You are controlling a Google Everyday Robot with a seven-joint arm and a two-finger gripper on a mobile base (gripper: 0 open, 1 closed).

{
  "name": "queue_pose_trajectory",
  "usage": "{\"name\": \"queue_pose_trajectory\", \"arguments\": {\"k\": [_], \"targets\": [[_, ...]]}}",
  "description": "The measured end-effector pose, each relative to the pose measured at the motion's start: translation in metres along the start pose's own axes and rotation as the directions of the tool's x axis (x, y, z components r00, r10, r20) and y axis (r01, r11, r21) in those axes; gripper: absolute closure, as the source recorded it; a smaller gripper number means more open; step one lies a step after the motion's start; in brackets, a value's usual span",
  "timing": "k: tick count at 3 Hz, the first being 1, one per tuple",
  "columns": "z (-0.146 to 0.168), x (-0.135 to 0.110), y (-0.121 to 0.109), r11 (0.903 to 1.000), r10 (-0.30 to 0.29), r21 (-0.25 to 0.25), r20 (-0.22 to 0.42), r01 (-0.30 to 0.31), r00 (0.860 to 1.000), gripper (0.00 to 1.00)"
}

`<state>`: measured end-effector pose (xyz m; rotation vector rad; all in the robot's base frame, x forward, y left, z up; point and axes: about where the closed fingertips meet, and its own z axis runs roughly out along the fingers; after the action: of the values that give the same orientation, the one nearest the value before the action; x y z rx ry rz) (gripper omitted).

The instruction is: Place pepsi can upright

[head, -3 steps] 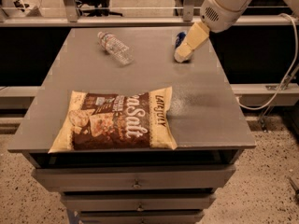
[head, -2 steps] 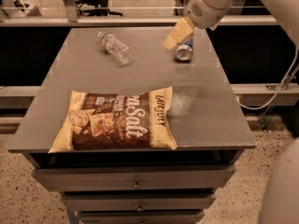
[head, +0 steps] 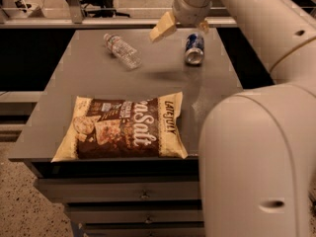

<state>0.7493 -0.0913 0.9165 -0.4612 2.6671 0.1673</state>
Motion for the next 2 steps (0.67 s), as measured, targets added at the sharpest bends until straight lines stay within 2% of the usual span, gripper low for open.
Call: {"name": "queue_pose_trajectory", "arguments": {"k": [1,2], "targets": [[0.030,-0.012,-0.010,0.9886,0.115,0.102,-0.028,-0.111,0.993,0.00],[0.050,-0.013,-0.031,0.9650,0.186,0.195,-0.038,-0.176,0.982,0.00]]}}
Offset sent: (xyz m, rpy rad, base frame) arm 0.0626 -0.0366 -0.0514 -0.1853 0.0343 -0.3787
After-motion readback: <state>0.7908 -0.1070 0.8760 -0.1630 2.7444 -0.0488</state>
